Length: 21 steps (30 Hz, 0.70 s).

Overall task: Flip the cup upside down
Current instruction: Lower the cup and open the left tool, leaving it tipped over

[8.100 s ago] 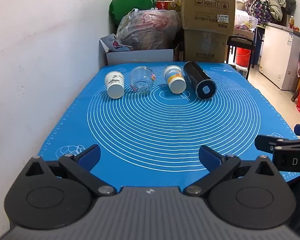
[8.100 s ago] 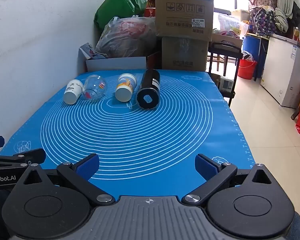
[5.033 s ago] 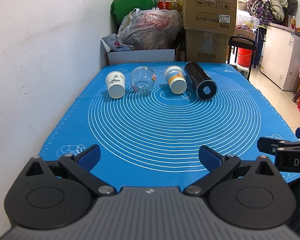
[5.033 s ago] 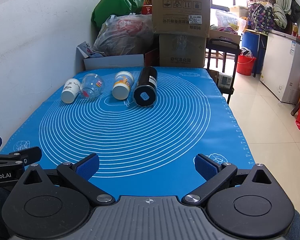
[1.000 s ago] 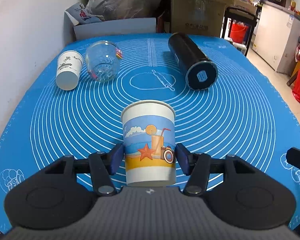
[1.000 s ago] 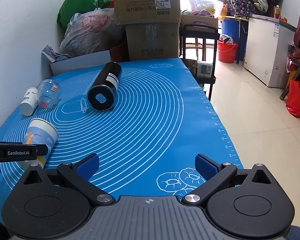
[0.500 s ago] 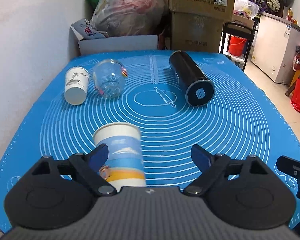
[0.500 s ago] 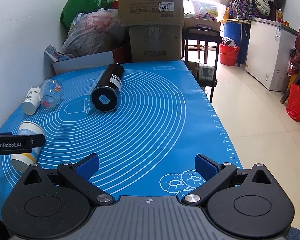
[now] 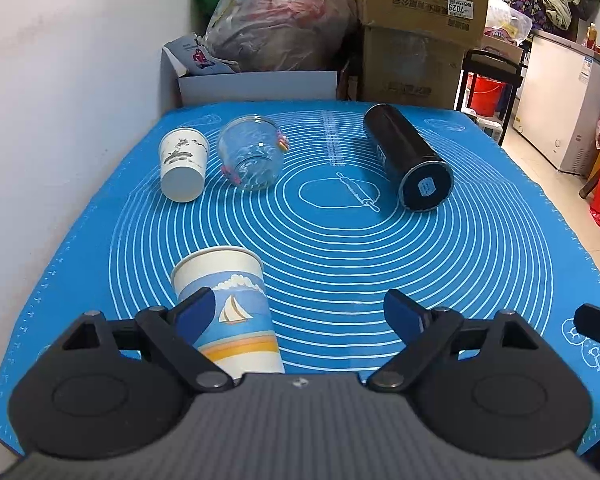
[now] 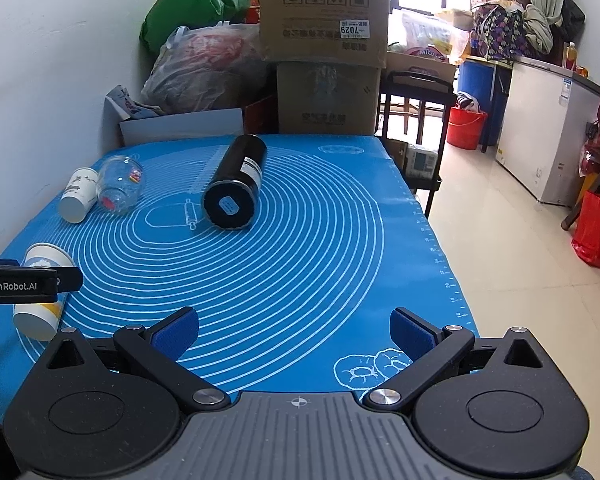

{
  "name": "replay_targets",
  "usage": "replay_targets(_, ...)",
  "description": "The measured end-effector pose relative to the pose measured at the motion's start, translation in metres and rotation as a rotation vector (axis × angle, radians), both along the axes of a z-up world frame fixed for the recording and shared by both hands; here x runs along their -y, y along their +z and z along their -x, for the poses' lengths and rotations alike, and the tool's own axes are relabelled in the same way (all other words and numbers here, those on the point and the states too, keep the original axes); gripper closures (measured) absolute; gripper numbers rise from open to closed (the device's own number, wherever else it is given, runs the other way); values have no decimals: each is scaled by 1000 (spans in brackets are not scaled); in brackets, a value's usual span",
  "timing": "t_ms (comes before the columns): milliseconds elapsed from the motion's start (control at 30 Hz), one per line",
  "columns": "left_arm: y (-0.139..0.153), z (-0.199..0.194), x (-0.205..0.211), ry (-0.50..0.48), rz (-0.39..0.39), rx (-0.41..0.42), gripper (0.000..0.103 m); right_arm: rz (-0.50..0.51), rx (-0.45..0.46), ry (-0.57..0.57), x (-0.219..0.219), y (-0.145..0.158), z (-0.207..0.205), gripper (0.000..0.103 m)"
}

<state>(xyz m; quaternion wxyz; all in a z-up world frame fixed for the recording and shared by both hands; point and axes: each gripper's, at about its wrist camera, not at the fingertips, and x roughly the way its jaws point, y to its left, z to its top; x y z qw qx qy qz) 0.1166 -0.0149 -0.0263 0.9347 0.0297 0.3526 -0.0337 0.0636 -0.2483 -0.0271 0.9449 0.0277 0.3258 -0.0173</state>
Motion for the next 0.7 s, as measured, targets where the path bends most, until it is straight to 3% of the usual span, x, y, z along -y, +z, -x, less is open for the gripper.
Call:
replay_targets(433,13,12,-13,13,-20,38,12,39,-10,49,-11,6,-5,0)
replay_targets(700,23,36,-57,47,-14,68,11,266,15,204,-54,33,-22,0)
